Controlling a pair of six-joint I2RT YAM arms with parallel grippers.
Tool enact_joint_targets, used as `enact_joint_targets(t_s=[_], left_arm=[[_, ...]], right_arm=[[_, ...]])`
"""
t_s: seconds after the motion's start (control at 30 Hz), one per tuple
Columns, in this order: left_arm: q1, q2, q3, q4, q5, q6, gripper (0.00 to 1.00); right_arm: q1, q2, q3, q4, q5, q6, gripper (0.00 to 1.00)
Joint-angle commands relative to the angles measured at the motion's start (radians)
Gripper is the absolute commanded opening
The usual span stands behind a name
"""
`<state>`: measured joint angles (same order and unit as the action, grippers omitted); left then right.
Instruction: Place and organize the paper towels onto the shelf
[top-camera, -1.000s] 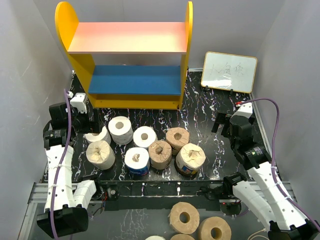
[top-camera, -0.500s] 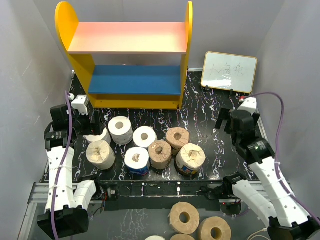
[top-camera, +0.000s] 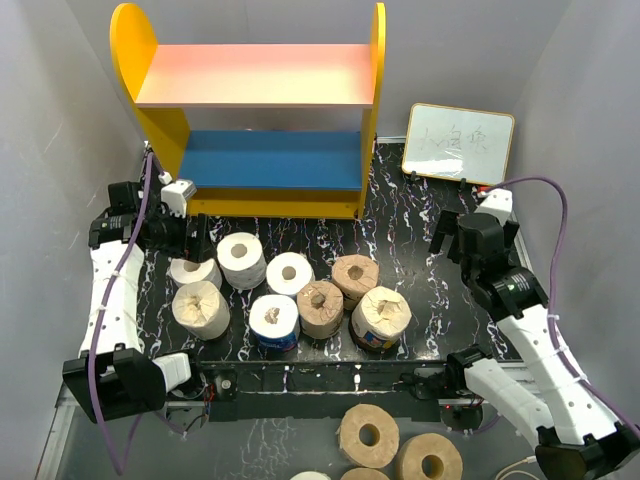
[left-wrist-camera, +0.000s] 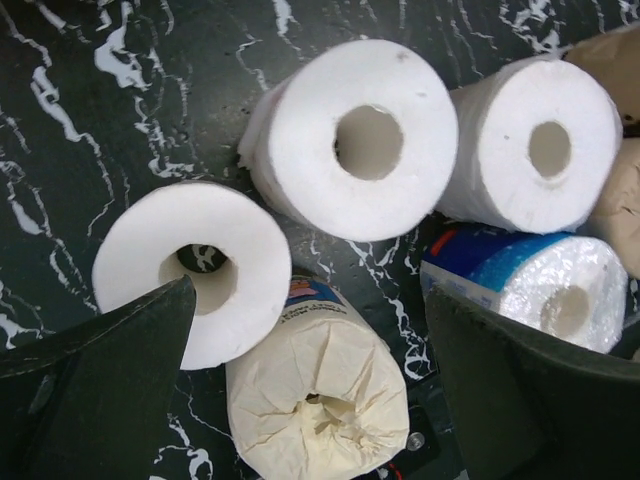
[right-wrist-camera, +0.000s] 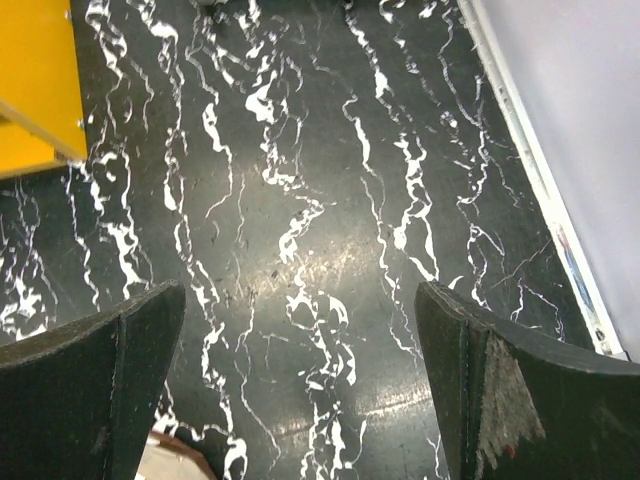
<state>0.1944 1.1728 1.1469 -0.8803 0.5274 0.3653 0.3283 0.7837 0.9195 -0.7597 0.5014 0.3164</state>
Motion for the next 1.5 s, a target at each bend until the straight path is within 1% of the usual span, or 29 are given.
enact_joint_targets(t_s=[0.0,0.07,0.1,0.17,0.2,0.23,0.37,0.4,0.43,0.53,0.6,0.7,0.8,0.87,1.0,1.1,1.2,1.27,1.3,1.33,1.47], left_arm=[[-0.003,-0.022,0.054,-0.127,0.208,0.132,0.98],[-0.003,0.007,0.083,-0.167,0.28,0.177,0.98],[-0.004,0.007,0.086,-0.152,0.29,0.176,0.98],[-0.024,-0.028,0.076,-0.09,0.274,0.165,0.98],[-0.058,-0.057,0.067,-0.058,0.24,0.157,0.98],[-0.108,-0.071,0.058,-0.031,0.185,0.146,0.98],[-0.434,-0.055,0.008,0.009,-0.142,0.123,0.96],[-0.493,-0.06,-0.013,0.024,-0.23,0.125,0.96],[-0.561,-0.068,-0.032,0.037,-0.283,0.13,0.96],[-0.649,-0.091,-0.057,0.054,-0.378,0.15,0.95],[-0.683,-0.098,-0.067,0.063,-0.446,0.162,0.94],[-0.722,-0.138,-0.122,0.136,-0.572,0.183,0.93],[-0.738,-0.157,-0.161,0.189,-0.641,0.193,0.93],[-0.747,-0.16,-0.177,0.188,-0.637,0.186,0.92],[-0.783,-0.164,-0.196,0.132,-0.575,0.178,0.91],[-0.798,-0.164,-0.211,0.099,-0.554,0.19,0.89],[-0.803,-0.17,-0.227,0.074,-0.536,0.21,0.9],[-0.805,-0.166,-0.241,0.077,-0.559,0.219,0.92],[-0.805,-0.163,-0.249,0.092,-0.579,0.222,0.97],[-0.806,-0.162,-0.259,0.11,-0.6,0.227,0.98],[-0.806,-0.158,-0.282,0.187,-0.657,0.231,0.98]], right_arm=[[0.004,-0.113,-0.09,0.086,0.12,0.069,0.99],[0.005,-0.192,-0.147,0.131,0.072,0.033,0.99],[0.005,-0.227,-0.157,0.151,0.033,0.012,0.99],[0.004,-0.275,-0.173,0.172,0.02,0.005,0.98],[0.004,-0.288,-0.175,0.168,0.032,0.011,0.98],[0.005,-0.299,-0.176,0.167,0.033,0.013,0.99],[0.005,-0.287,-0.174,0.169,0.02,0.008,0.99],[0.005,-0.276,-0.173,0.168,0.019,0.008,0.99],[0.005,-0.269,-0.171,0.168,0.018,0.008,0.99],[0.005,-0.256,-0.169,0.167,0.019,0.008,0.98],[0.005,-0.259,-0.169,0.167,0.018,0.007,0.98],[0.005,-0.27,-0.171,0.167,0.019,0.008,0.98],[0.005,-0.272,-0.171,0.165,0.02,0.01,0.98],[0.005,-0.267,-0.171,0.165,0.02,0.01,0.98],[0.004,-0.257,-0.169,0.166,0.018,0.009,0.98],[0.005,-0.256,-0.169,0.165,0.018,0.009,0.98],[0.004,-0.256,-0.168,0.166,0.016,0.008,0.98],[0.004,-0.256,-0.169,0.166,0.017,0.007,0.98],[0.005,-0.259,-0.169,0.166,0.016,0.008,0.98],[0.005,-0.26,-0.169,0.165,0.017,0.008,0.98],[0.005,-0.263,-0.169,0.166,0.016,0.008,0.98]])
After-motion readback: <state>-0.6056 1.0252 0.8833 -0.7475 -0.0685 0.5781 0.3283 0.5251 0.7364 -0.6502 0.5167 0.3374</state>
